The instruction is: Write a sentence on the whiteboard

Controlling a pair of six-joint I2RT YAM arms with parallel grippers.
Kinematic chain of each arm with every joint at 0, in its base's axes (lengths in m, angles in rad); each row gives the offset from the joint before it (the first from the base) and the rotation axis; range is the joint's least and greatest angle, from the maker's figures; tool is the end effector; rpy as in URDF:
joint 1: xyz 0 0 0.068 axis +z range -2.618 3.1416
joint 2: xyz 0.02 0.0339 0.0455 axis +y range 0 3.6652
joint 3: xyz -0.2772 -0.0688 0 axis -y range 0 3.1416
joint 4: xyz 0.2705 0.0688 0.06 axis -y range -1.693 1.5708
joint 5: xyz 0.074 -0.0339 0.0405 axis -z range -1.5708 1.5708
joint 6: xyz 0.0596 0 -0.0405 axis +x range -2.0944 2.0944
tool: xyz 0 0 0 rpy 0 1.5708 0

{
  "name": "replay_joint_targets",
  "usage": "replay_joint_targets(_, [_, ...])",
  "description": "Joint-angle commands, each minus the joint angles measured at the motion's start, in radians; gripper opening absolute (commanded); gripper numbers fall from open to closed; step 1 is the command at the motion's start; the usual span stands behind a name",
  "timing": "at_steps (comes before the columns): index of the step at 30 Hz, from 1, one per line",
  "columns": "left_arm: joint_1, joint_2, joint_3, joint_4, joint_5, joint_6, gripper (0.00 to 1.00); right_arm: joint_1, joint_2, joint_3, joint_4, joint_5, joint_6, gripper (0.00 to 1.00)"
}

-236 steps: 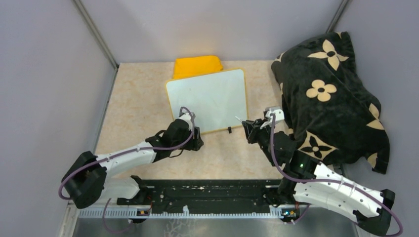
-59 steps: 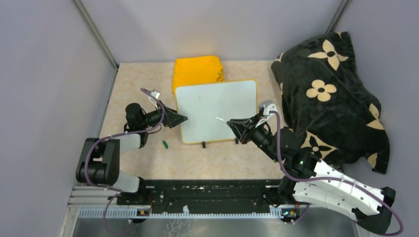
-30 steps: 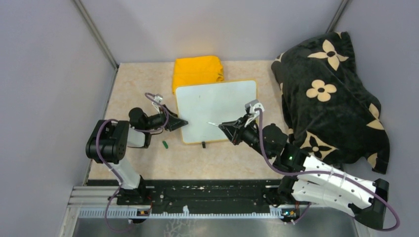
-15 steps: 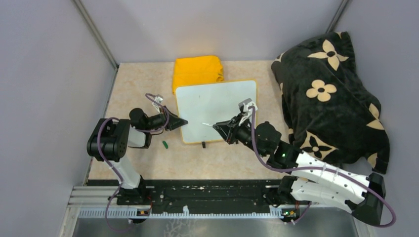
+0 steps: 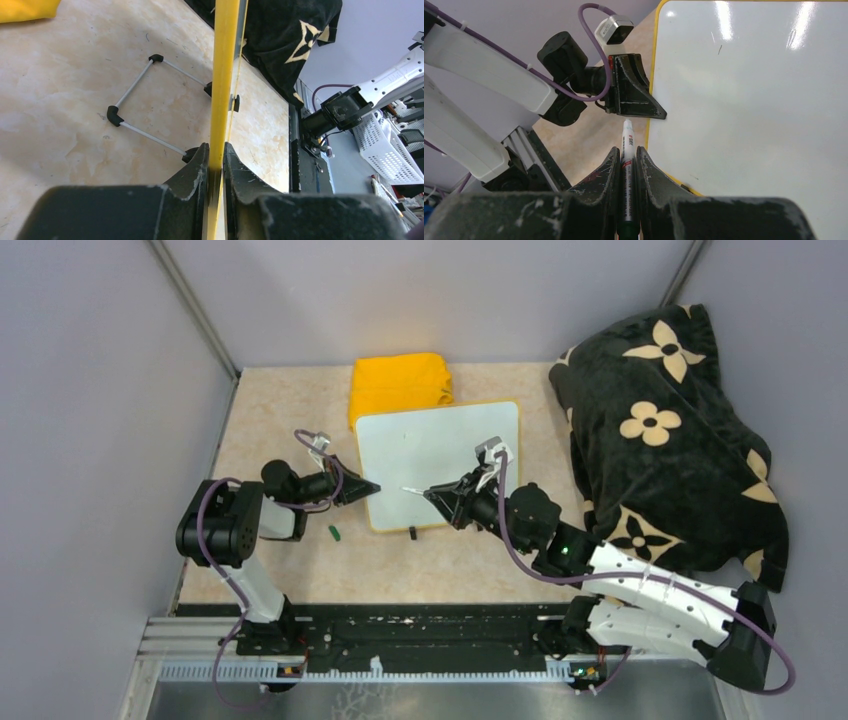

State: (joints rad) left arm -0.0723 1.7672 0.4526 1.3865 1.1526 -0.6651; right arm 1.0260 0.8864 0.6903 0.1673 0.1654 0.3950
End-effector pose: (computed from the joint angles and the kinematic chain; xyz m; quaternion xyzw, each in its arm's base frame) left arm 0.2939 -0.0759 0.1460 0.2147 0.6628 -0.5675 0.4388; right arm 0.1403 0.2126 0.3306 -0.1671 0.6973 0.4080 0.5651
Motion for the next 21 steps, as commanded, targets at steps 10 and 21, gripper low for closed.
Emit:
replay_joint_targets(10, [0.006, 0.010, -0.009, -0.003, -0.030, 0.030, 0.13, 0.021, 0.023, 0.054, 0.080, 0.033, -0.006, 0.00])
replay_joint_targets(21, [0.006, -0.016, -0.002, 0.001, -0.037, 0.006, 0.35, 0.026, 0.027, 0.050, 0.078, 0.046, -0.016, 0.00])
